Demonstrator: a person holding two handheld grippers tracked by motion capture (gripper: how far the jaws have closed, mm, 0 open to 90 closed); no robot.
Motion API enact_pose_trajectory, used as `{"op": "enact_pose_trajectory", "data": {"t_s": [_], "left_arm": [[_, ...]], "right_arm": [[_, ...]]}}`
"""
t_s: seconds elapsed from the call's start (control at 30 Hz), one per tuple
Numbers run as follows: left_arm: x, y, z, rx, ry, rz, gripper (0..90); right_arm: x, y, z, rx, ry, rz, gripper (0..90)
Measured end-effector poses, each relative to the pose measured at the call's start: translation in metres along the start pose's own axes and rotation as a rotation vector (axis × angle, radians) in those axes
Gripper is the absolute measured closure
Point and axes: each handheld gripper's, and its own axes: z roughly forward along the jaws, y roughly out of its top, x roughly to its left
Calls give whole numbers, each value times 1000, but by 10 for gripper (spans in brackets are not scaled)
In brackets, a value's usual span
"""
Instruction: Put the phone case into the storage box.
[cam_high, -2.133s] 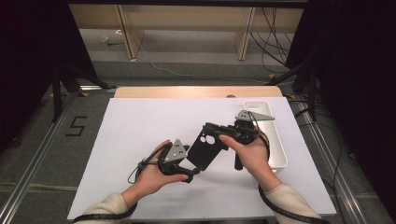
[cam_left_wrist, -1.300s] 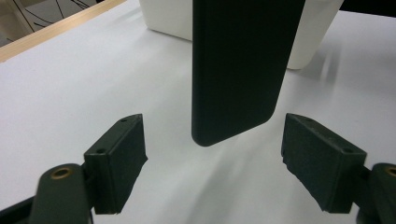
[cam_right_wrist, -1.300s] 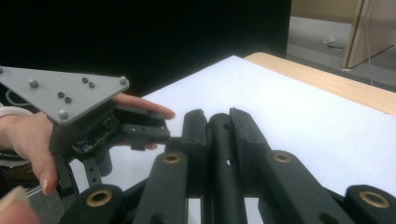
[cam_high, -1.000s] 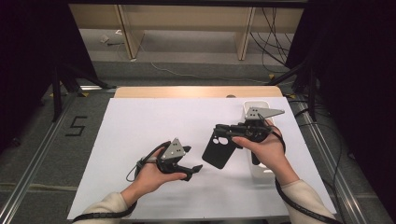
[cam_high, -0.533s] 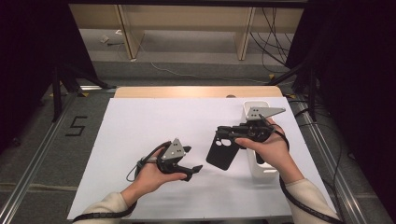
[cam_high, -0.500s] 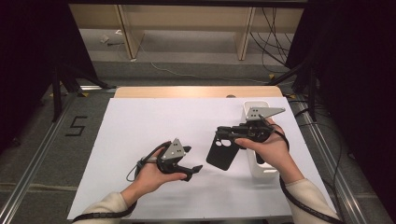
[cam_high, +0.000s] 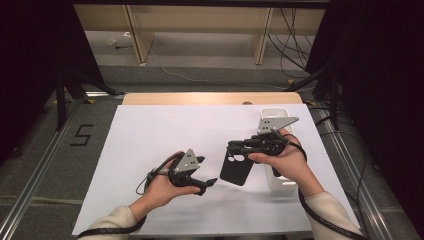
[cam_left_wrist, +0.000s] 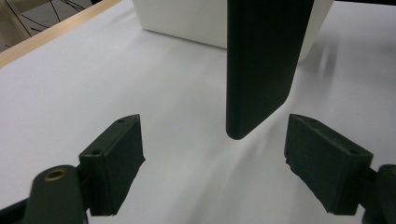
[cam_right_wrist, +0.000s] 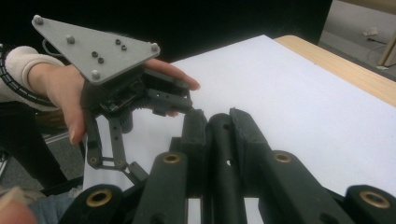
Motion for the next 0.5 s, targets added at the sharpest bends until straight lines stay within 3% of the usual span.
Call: {"op": "enact_pose_trajectory", "data": {"t_s": [0.5], "left_arm": [[-2, 2, 7, 7, -25, 39, 210]], "right_arm": [[6, 2, 8, 15, 28, -23, 777]]}}
